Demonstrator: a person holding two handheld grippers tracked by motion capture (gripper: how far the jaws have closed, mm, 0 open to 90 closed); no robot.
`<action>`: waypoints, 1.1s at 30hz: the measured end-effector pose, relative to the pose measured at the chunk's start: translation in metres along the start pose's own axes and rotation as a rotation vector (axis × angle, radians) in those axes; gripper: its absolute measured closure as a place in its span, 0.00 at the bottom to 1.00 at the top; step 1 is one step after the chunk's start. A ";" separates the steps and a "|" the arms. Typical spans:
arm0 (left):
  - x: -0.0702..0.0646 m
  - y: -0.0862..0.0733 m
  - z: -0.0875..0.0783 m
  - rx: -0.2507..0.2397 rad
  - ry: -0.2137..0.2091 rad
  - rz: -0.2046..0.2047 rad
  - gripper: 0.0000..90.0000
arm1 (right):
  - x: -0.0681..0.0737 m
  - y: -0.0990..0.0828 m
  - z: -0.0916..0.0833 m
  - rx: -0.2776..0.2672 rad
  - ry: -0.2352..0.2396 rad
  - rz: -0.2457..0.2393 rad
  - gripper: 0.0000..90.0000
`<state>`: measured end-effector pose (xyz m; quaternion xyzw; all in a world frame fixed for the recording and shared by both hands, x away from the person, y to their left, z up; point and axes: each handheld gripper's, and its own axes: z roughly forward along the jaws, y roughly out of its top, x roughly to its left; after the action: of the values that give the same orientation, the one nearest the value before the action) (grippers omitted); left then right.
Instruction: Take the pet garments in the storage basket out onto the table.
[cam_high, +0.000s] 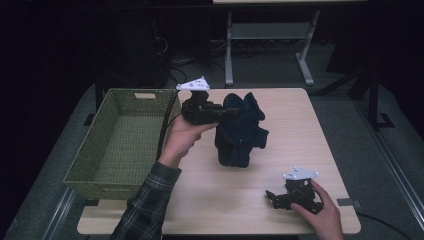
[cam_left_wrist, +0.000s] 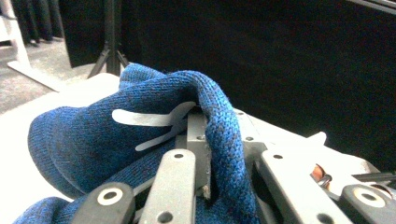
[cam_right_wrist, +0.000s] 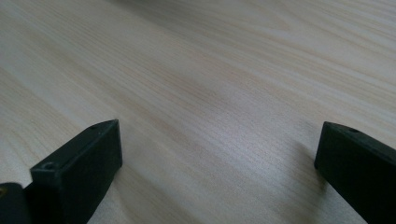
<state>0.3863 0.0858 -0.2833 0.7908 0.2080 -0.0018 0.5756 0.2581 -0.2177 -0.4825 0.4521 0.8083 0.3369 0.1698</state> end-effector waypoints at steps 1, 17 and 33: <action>-0.001 -0.001 0.004 0.006 -0.008 0.001 0.89 | 0.000 0.000 0.000 -0.001 0.000 0.000 0.01; 0.004 -0.043 0.068 0.168 -0.092 -0.035 0.89 | 0.000 0.000 0.000 0.000 0.002 0.002 0.01; 0.022 -0.073 0.096 0.278 0.031 -0.020 0.89 | 0.000 0.000 0.000 0.003 0.002 0.005 0.01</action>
<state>0.4045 0.0242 -0.3874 0.8608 0.2223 -0.0242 0.4572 0.2578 -0.2175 -0.4825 0.4539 0.8079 0.3366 0.1674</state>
